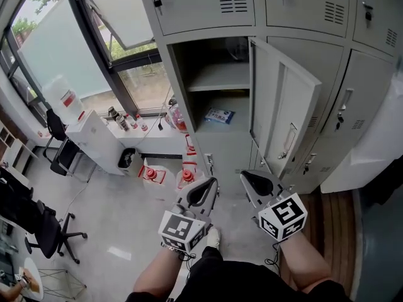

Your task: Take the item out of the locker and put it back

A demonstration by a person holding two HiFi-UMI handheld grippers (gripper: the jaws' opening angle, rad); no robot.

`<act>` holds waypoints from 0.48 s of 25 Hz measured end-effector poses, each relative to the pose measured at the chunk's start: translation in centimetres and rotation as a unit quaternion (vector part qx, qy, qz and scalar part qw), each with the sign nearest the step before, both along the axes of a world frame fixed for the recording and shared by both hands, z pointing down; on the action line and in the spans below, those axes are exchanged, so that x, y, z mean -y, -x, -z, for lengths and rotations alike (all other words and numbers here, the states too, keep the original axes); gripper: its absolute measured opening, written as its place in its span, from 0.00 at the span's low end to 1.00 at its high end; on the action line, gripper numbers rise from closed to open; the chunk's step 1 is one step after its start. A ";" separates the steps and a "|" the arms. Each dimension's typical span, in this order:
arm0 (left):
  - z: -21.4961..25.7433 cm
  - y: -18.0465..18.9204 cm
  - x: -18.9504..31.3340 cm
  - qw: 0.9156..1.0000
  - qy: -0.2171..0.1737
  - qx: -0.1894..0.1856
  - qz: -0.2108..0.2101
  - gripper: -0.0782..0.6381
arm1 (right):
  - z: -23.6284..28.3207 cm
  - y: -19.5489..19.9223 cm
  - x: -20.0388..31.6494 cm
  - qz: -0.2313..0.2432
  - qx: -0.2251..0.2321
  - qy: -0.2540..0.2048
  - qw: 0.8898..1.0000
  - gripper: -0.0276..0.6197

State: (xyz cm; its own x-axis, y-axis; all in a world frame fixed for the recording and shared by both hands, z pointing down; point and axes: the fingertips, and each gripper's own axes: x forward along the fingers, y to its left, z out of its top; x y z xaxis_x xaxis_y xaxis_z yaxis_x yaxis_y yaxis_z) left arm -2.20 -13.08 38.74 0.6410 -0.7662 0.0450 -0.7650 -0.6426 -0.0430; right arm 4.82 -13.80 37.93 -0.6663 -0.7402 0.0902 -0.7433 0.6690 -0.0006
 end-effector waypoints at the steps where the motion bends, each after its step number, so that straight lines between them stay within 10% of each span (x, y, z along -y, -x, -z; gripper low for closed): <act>1: 0.0 0.1 0.9 1.000 0.002 -0.001 -0.002 0.13 | -0.1 0.2 0.6 -0.003 -0.001 0.002 1.000 0.12; 12: -1.5 2.1 10.4 0.999 0.010 0.024 -0.029 0.13 | -1.4 2.2 7.6 -0.039 -0.008 0.025 0.999 0.12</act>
State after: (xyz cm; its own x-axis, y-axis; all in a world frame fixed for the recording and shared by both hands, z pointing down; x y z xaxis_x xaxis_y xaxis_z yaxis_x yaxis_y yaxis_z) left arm -4.25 -23.50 40.20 0.6811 -0.7266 0.0908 -0.7239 -0.6868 -0.0655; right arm 2.66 -21.39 39.32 -0.6057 -0.7837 0.1375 -0.7928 0.6092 -0.0201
